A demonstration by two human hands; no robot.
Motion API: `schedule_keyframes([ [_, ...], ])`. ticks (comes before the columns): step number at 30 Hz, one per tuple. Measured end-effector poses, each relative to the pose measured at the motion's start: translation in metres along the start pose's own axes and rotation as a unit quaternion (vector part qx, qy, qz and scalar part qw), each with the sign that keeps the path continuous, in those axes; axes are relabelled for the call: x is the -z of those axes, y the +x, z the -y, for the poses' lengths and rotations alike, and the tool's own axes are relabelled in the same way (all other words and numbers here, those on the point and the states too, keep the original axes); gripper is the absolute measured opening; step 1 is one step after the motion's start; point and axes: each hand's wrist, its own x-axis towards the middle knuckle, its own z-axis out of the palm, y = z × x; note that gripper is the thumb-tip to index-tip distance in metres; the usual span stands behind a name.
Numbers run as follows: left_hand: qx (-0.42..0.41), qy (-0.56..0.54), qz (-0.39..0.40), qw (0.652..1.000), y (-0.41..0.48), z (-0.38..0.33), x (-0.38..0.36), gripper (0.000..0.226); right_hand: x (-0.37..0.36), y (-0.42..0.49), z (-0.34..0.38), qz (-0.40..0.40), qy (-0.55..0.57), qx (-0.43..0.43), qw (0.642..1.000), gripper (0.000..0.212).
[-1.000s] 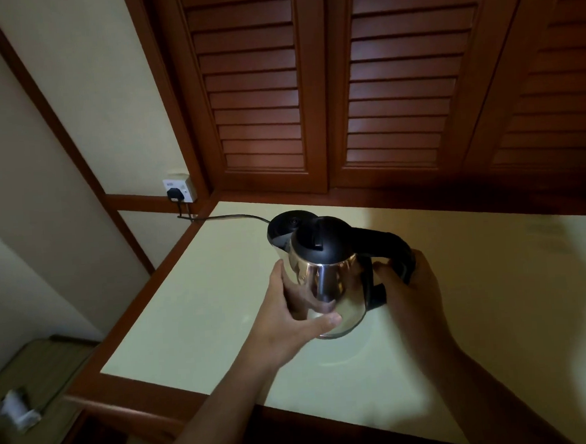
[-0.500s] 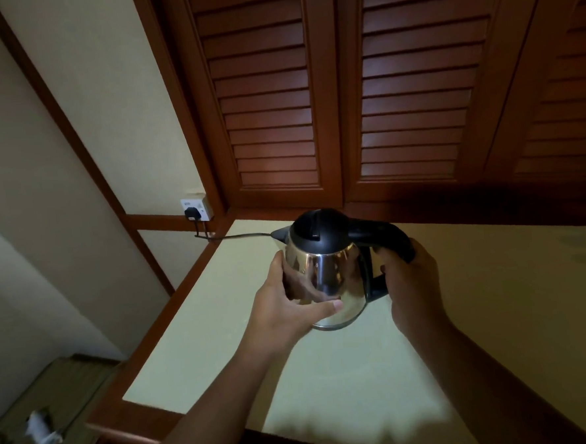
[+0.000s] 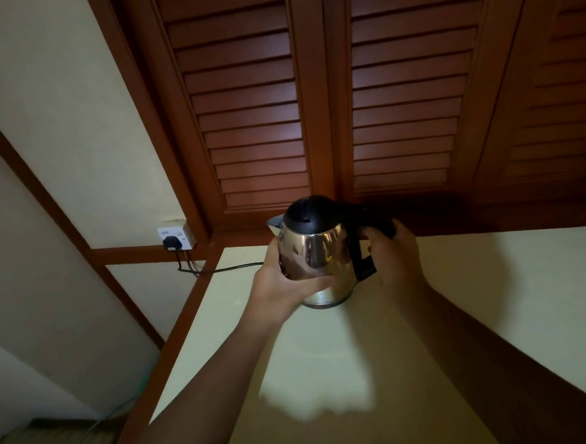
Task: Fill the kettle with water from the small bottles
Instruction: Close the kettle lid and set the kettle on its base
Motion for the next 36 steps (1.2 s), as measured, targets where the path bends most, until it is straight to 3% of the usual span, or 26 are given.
schedule_keyframes([
  [7, -0.011, -0.022, 0.023, 0.999, 0.033, 0.011, 0.003, 0.102, -0.012, 0.019, -0.006, -0.025, -0.001, 0.002, 1.0, 0.01],
  [26, -0.024, -0.023, 0.006, 0.999, 0.059, 0.02, 0.005, 0.094, -0.026, 0.044, -0.014, -0.025, 0.007, -0.006, 1.0, 0.018],
  [36, -0.039, -0.018, -0.011, 0.999, 0.057, 0.033, 0.001, 0.084, -0.024, 0.038, -0.025, -0.048, 0.005, -0.003, 0.999, 0.01],
])
